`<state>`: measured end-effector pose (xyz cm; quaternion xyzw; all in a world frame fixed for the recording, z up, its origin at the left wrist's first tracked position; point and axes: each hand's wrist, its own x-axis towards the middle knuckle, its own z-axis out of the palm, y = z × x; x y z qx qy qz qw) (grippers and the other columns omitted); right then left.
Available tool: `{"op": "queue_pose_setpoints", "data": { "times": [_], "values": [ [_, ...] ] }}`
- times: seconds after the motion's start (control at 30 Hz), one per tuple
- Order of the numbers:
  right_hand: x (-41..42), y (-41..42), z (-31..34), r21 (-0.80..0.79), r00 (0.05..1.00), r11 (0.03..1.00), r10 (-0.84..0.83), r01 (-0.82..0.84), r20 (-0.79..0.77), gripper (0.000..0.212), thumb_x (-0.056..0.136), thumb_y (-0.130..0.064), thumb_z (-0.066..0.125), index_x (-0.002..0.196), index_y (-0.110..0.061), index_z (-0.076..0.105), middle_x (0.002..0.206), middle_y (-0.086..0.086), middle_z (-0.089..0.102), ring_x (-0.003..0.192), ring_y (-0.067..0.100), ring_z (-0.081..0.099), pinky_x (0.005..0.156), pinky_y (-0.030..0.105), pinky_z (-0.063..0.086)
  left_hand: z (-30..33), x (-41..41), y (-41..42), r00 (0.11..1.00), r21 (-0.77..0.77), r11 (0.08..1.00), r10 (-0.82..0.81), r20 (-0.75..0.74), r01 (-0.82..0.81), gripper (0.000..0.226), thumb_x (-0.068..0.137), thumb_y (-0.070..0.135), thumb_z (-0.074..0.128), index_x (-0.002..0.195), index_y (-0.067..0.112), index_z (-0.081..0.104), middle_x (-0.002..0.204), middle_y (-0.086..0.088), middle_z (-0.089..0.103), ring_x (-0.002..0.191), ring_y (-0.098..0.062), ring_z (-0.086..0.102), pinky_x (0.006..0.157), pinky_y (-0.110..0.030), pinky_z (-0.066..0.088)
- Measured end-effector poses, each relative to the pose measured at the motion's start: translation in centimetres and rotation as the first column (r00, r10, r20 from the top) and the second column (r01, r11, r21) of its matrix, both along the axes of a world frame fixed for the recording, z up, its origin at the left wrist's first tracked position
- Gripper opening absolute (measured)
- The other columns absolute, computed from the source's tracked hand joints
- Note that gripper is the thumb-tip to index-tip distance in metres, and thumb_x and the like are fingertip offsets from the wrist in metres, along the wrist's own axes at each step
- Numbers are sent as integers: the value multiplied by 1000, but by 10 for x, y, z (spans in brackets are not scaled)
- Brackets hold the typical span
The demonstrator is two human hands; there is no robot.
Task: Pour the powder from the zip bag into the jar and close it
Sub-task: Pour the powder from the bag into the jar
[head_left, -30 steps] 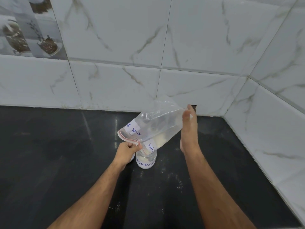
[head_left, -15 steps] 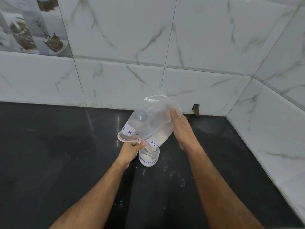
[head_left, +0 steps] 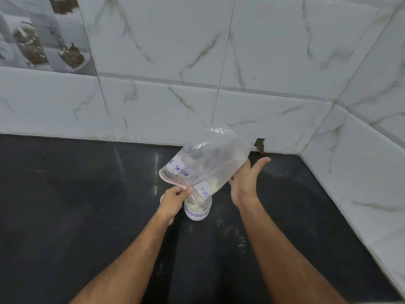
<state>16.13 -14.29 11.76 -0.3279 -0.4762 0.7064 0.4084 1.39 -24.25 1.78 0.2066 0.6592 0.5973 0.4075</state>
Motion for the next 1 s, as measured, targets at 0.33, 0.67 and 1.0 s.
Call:
{"op": "queue_pose_setpoints", "data": {
  "times": [0.33, 0.67, 1.0],
  "values": [
    [-7, -17, -9, -22, 991, 992, 123, -122, 49, 74, 82, -78, -2, 116, -50, 58, 124, -20, 66, 131, 14, 52, 115, 43, 35, -7, 1, 7, 999, 6, 1000, 13, 40, -13, 10, 98, 17, 60, 93, 14, 68, 72, 11, 66, 56, 4, 55, 63, -14, 44],
    [-16, -26, -15, 64, 981, 987, 141, -150, 132, 120, 54, -103, 16, 150, -35, 38, 155, -7, 43, 144, 12, 38, 122, 41, 24, -3, 1, 11, 993, 57, 995, 75, 92, -81, 14, 97, 15, 61, 85, 17, 70, 78, 8, 73, 71, -4, 65, 65, -18, 47],
    [-17, -33, -16, 172, 973, 963, 187, -209, 135, 102, 72, -89, 10, 149, -28, 39, 135, -21, 58, 133, 6, 50, 104, 24, 45, 0, 5, 11, 992, 82, 991, 97, 77, -104, 8, 95, 12, 64, 92, 11, 72, 93, -1, 76, 91, -15, 69, 76, -22, 52]
  ]
}}
